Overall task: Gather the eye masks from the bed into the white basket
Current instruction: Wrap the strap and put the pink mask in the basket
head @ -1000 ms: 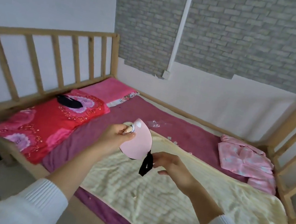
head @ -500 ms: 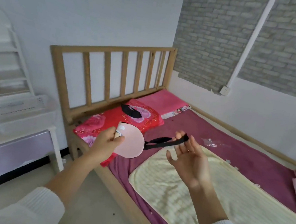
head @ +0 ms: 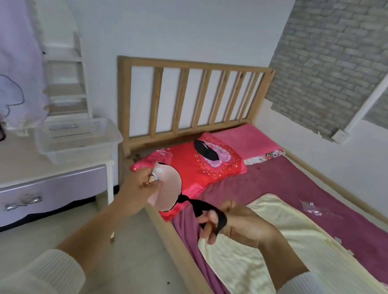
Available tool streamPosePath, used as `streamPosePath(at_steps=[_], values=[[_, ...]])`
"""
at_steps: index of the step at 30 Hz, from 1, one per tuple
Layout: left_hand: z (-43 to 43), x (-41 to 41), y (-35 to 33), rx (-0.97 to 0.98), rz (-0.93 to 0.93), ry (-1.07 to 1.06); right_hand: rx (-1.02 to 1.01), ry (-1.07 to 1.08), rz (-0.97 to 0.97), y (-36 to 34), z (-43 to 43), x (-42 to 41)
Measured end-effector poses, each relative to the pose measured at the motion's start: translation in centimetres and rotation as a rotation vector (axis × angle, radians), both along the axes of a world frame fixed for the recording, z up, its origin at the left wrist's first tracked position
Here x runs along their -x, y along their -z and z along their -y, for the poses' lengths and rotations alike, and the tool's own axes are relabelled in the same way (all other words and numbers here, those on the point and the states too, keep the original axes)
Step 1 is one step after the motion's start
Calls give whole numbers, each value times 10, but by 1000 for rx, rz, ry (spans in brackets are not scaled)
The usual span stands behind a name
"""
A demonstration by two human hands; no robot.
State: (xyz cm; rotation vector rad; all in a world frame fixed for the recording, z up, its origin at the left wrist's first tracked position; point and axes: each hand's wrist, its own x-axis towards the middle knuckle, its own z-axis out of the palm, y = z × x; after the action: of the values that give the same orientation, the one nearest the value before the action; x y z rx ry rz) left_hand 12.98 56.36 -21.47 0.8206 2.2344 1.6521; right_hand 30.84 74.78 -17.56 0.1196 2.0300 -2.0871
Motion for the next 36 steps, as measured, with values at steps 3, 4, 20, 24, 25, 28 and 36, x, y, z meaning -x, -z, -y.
streamPosePath(at_steps=[3, 4, 20, 24, 25, 28, 36], values=[[0, 8, 11, -121, 254, 9, 359, 441, -307, 4, -2, 33], [-4, 12, 14, -157, 316, 5, 235, 567, -364, 7, -4, 47], [-58, 177, 15, -123, 312, -23, -655, 406, -267, 18, -50, 260], [-74, 208, 10, -46, 11, -334, -960, 415, -341, 21, -57, 302], [-77, 213, 8, -27, -3, -280, -1022, 396, -346, 21, -57, 312], [-86, 228, 4, 80, 65, -91, -1175, 312, -341, 21, -52, 342], [-78, 317, 16, -35, 371, -165, -1183, 198, -359, 33, -39, 434]])
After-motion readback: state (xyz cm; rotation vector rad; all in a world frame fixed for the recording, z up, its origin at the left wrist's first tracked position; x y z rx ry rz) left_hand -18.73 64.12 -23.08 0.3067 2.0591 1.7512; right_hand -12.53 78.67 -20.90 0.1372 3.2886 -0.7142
